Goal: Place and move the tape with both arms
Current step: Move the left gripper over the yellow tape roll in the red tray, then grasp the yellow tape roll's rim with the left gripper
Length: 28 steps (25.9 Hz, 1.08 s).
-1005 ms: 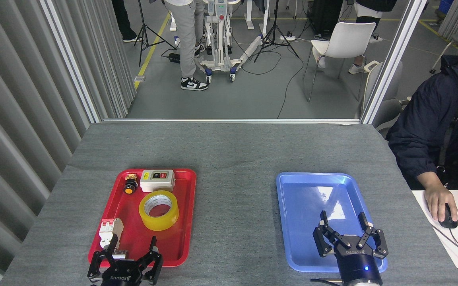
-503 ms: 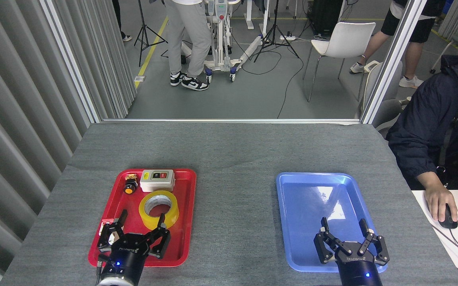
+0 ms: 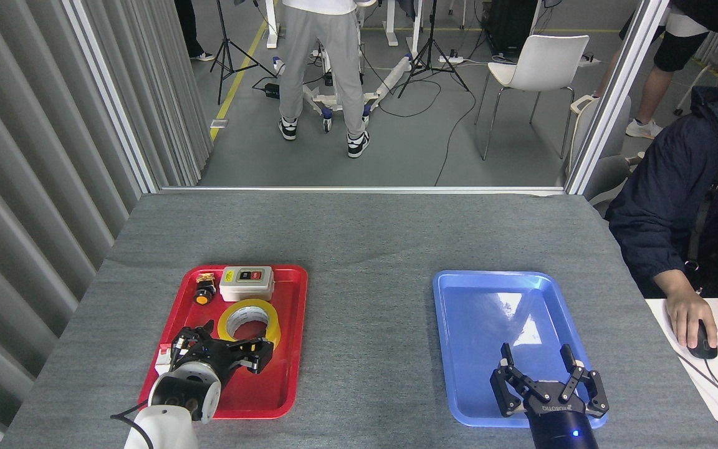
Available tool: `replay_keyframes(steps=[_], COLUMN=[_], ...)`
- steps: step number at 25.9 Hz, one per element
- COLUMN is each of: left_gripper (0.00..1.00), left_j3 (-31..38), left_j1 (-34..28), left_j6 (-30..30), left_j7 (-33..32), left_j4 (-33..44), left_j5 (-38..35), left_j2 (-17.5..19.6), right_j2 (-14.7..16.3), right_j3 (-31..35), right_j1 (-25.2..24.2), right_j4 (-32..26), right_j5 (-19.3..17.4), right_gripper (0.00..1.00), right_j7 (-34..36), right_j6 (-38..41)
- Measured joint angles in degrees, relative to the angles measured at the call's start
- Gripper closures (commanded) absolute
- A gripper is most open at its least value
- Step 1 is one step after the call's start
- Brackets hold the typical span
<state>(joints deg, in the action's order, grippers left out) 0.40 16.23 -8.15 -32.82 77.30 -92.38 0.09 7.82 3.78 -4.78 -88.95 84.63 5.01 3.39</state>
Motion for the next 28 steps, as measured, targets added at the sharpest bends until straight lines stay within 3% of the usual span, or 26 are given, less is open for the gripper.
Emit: replay_keyframes(steps=[9, 15, 28], left_gripper=[0.01, 0.01, 0.01], left_j3=[-0.4, -0.7, 0.6], left_j1=[7.9, 13.9, 19.4], left_j6=[-0.1, 1.0, 1.0], left_j7=[-0.9, -0.9, -1.3], left_j4=[-9.3, -19.8, -25.0], left_j5=[0.3, 1.3, 2.1], left_j2=[0.8, 0.9, 2.3], right_j2=[0.1, 0.1, -0.4], right_j3=[0.0, 0.0, 0.0], right_j1=[0.1, 0.2, 0.5], right_j4=[0.0, 0.1, 0.5], right_j5=[0.0, 0.0, 0.2], right_gripper=[0.00, 0.00, 0.00], right_j7=[0.1, 0.1, -0.2], right_j6=[0.1, 0.1, -0.4])
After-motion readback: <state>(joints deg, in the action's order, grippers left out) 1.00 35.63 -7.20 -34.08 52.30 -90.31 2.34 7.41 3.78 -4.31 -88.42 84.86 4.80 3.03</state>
